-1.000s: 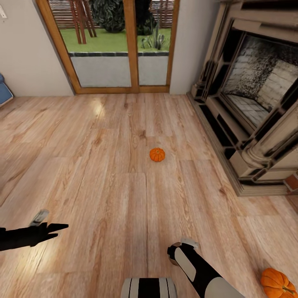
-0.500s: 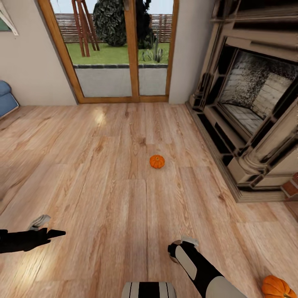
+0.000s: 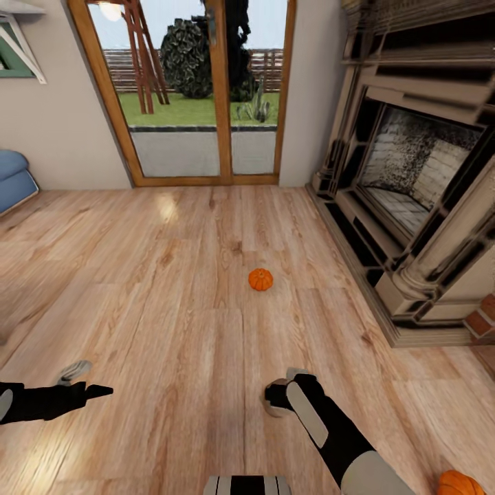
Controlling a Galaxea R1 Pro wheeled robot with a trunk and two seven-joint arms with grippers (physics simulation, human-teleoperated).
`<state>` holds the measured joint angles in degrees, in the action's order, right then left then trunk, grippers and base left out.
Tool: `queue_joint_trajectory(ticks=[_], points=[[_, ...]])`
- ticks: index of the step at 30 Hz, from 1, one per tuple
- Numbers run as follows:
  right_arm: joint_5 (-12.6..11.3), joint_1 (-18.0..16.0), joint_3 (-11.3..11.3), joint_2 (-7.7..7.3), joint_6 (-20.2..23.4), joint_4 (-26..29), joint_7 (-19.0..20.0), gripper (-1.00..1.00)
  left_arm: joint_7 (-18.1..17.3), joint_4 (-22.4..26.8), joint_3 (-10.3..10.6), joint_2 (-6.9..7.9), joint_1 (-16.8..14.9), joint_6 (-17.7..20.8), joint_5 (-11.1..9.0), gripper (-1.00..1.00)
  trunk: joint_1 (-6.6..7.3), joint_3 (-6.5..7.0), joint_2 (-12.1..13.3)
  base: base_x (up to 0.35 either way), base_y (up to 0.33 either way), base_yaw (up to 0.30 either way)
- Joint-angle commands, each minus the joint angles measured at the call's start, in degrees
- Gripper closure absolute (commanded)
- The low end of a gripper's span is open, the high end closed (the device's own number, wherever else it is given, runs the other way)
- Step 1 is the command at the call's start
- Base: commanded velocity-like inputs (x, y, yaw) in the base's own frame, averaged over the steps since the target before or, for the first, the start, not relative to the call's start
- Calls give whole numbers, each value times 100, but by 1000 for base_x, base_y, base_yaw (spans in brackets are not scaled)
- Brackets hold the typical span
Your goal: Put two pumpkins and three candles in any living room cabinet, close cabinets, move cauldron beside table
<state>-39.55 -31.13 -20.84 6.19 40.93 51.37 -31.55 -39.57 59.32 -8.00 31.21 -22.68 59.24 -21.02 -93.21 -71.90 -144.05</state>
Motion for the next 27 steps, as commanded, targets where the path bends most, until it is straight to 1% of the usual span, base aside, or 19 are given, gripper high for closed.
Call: queue_joint_trajectory(ticks=[1, 3, 6, 7, 8, 9, 10, 11, 12, 14, 17, 19, 22, 27], points=[[-4, 0, 14, -3, 371, 485, -66, 100, 4, 1, 0, -6, 1, 0, 2, -100, 2, 22, 2, 0, 0, 0], [-20, 1, 26, -1, 572, 713, -262, 100, 3, 1, 0, -3, 1, 0, 3, -100, 7, 67, 5, 0, 0, 0], [-74, 19, 41, 32, 851, 1156, -799, 100, 8, 1, 0, -7, 1, 0, 9, -100, 15, 133, 9, 0, 0, 0], [-78, 37, 39, 39, 896, 1256, -876, 100, 8, 1, 0, -7, 1, -2, 9, -100, 17, 155, 10, 0, 0, 0], [-85, 99, 34, 54, 1016, 1493, -1029, 100, 9, 1, 2, -8, 1, -10, 10, -100, 20, 178, 11, 0, 0, 0], [-91, 253, 29, 77, 1247, 1915, -1259, 100, 25, 1, 4, -12, 1, -25, 10, -100, 23, 200, 13, 0, 0, 0], [-93, 375, 25, 108, 1395, 2226, -1408, 100, 65, 1, 5, -23, 1, -32, 10, -100, 25, 222, 14, 0, 0, 0], [-94, 443, 24, 130, 1461, 2386, -1482, 100, 98, 3, 6, -31, 1, -35, 10, -100, 28, 244, 15, 0, 0, 0], [-95, 644, 21, 212, 1619, 2842, -1689, 100, 262, 3, 7, -76, 1, -39, 10, -100, 30, 266, 17, 0, 0, 0], [-100, 862, 16, 314, 1729, 3249, -1943, 100, 623, 27, 1, -204, 1, -42, 6, -100, 35, 310, 19, 0, 0, 0], [-116, 1013, 11, 380, 1789, 3483, -2220, 100, 1272, 127, -23, -441, 0, -41, -1, -100, 43, 374, 23, 0, 0, 0], [-120, 1036, 12, 380, 1798, 3520, -2269, 100, 1456, 201, -37, -498, -2, -33, -4, -100, 48, 417, 26, 0, 0, 0], [-122, 1048, 16, 380, 1798, 3531, -2292, 100, 1542, 244, -46, -524, -1, -29, -8, -100, 56, 482, 30, 0, 0, 0], [-123, 1053, 26, 380, 1795, 3526, -2296, 100, 1579, 262, -43, -537, -2, -14, -15, -100, 69, 593, 37, 0, 0, 0]])
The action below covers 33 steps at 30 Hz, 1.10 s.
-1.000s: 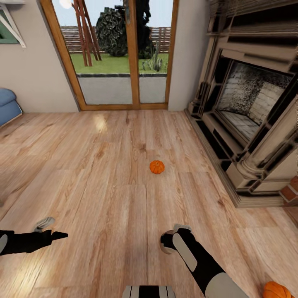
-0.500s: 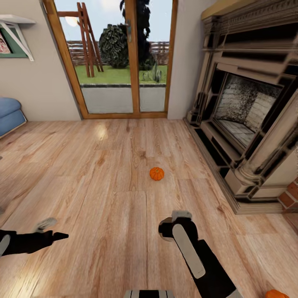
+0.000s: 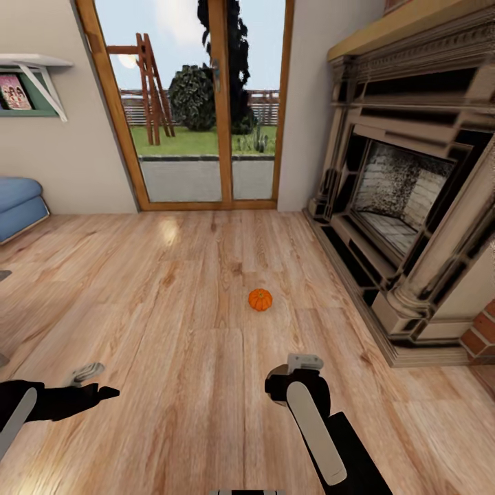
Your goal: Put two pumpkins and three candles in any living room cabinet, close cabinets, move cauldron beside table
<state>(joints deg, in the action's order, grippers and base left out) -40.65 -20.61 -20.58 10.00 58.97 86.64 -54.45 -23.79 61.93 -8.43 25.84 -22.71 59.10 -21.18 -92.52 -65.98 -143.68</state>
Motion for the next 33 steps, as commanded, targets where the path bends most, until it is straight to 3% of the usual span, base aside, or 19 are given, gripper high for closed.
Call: queue_joint_trajectory(ticks=[1, 22, 33], points=[[-13, 1, 4, 0, -11, -2, -3, 100, 1, 1, 0, 0, 1, 3, 1, -100, 2, 23, 2, 0, 0, 0], [-2, 3, 50, -52, -49, -15, 71, 100, 6, 3, -4, -74, 1, 40, -27, -100, 56, 488, 30, -3, 0, -1], [-17, 4, 55, -44, -23, -24, 99, 100, -14, 64, -166, -75, 2, 48, -52, -100, 56, 449, 30, -278, 0, -206]])
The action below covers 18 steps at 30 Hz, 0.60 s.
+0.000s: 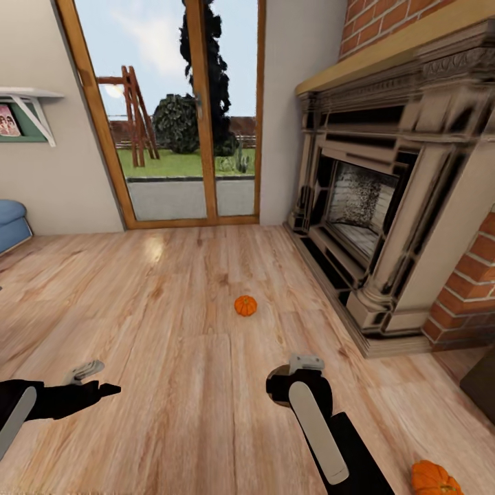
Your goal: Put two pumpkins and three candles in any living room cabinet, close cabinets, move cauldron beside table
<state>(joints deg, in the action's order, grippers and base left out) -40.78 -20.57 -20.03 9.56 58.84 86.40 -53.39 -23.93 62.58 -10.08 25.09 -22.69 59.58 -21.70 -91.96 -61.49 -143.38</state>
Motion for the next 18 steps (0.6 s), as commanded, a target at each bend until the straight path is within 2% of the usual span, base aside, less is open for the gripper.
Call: queue_joint_trajectory(ticks=[1, 10, 12, 18], points=[[-6, -2, 0, 1, -8, -7, -6, 100, 1, 2, -8, -2, 1, 0, -1, -100, 0, -5, 0, -327, 0, -250], [-9, -1, 1, 8, -17, -221, -4, 100, -5, 7, -50, 4, -1, 1, -1, -100, 0, -47, 0, -328, -48, -251], [-8, -1, 0, 14, -19, -305, -4, 100, -6, 6, -53, 4, -2, 1, -1, -100, 5, -13, 2, -263, -78, -252], [-6, -1, 6, 19, -21, -364, -1, 100, -7, 7, -55, 4, 0, 1, -1, -100, 21, 91, 10, -78, -42, -252]])
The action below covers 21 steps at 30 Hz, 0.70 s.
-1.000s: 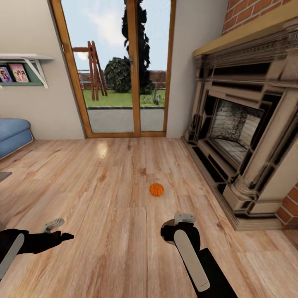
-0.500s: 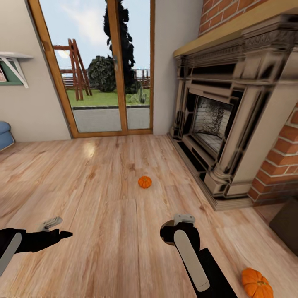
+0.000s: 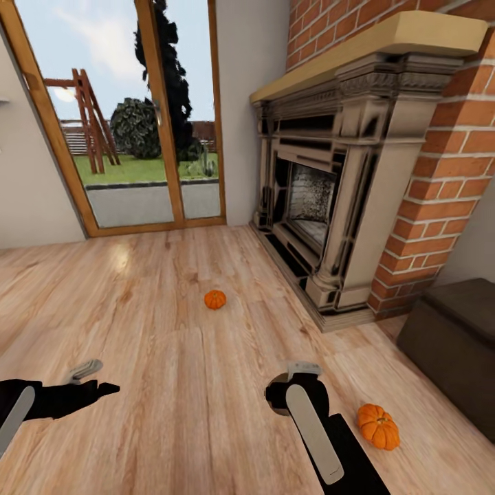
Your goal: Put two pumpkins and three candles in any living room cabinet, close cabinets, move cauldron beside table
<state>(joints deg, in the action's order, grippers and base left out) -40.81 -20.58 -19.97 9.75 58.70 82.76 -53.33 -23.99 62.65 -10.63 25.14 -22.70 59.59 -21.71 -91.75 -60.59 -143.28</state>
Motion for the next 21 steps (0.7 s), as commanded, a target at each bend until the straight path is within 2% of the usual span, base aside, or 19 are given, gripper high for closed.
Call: queue_joint_trajectory(ticks=[1, 3, 21], points=[[-3, 0, 1, 0, -8, -2, -5, 100, 0, 1, 0, 0, -2, 0, 0, -100, 2, 18, 2, -16, -9, -252], [-4, 0, 2, 0, -8, -6, -3, 100, 0, -2, 0, 0, -2, 0, 0, -100, 8, 52, 6, -8, -5, -252], [-3, 1, -7, 3, -8, -59, 41, 100, 2, -7, 8, 0, -2, 0, 20, -100, 404, 285, 727, -1, 0, -251]])
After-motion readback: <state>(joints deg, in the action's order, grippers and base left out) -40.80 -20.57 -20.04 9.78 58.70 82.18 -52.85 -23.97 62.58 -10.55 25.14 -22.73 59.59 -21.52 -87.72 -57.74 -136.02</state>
